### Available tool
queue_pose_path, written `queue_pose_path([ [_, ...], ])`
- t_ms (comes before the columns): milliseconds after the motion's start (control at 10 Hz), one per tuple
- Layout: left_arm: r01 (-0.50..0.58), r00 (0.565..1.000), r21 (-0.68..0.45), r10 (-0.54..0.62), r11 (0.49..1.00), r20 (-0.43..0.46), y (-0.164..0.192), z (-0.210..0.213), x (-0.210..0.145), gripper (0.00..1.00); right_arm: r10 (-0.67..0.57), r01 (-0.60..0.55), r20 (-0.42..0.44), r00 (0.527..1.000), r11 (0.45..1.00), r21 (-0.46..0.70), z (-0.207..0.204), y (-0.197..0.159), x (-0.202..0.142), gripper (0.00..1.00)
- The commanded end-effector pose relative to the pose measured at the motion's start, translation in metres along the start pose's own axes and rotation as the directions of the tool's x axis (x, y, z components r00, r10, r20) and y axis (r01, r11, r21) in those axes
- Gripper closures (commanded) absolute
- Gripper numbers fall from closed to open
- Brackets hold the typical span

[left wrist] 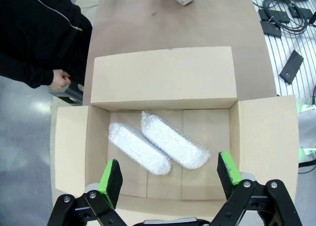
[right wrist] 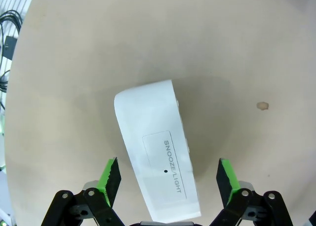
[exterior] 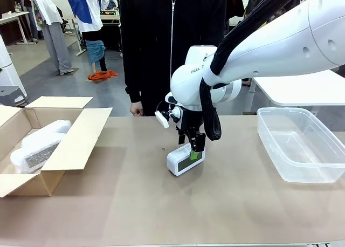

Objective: Separate and place wrapped and unwrapped clocks.
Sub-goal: Pick up the Digital clock indicated by the person.

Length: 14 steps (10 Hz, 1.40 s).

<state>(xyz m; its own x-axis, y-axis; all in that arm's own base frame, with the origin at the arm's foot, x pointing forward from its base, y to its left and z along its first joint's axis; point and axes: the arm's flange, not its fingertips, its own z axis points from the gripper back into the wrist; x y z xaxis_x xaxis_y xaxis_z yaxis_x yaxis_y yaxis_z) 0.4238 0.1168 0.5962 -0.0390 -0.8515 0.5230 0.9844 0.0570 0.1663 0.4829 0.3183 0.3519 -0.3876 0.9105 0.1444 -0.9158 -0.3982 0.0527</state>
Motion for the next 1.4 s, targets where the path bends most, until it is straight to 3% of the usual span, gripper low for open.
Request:
queue_pose_path([
  [0, 0.022, 1.0, -0.002, -0.022, 1.0, 0.004, -0.004, 0.001, -0.002, 0.0, 0.007, -0.006, -0.021, 1.0, 0.999, 0.035, -0.008, -0.004, -0.007, 0.0],
  [700, 0.022, 1.0, -0.002, -0.022, 1.0, 0.004, -0.004, 0.001, -0.002, 0.0, -0.058, 0.058, -0.009, 0.998, 0.996, 0.074, -0.018, -0.006, -0.018, 0.02],
  [800, 0.022, 1.0, -0.002, -0.022, 1.0, 0.004, -0.004, 0.001, -0.002, 0.0, -0.068, 0.068, -0.011, 0.998, 0.995, 0.072, -0.017, -0.005, -0.018, 0.2],
  [900, 0.022, 1.0, -0.002, -0.022, 1.0, 0.004, -0.004, 0.001, -0.002, 0.0, -0.074, 0.074, -0.012, 0.997, 0.995, 0.066, -0.017, -0.006, -0.018, 0.21],
  [1000, 0.022, 1.0, -0.002, -0.022, 1.0, 0.004, -0.004, 0.001, -0.002, 0.0, -0.075, 0.076, -0.014, 0.997, 0.995, 0.066, -0.018, -0.006, -0.019, 0.39],
  [1100, 0.022, 1.0, -0.002, -0.022, 1.0, 0.004, -0.004, 0.001, -0.002, 0.0, -0.077, 0.078, -0.018, 0.997, 0.995, 0.063, -0.019, -0.007, -0.019, 0.41],
  [1200, 0.022, 1.0, -0.002, -0.022, 1.0, 0.004, -0.004, 0.001, -0.002, 0.0, -0.082, 0.083, -0.018, 0.996, 0.995, 0.064, -0.019, -0.007, -0.019, 0.59],
  [1300, 0.022, 1.0, -0.002, -0.022, 1.0, 0.004, -0.004, 0.001, -0.002, 0.0, -0.084, 0.085, -0.018, 0.996, 0.994, 0.066, -0.019, -0.008, -0.019, 0.61],
])
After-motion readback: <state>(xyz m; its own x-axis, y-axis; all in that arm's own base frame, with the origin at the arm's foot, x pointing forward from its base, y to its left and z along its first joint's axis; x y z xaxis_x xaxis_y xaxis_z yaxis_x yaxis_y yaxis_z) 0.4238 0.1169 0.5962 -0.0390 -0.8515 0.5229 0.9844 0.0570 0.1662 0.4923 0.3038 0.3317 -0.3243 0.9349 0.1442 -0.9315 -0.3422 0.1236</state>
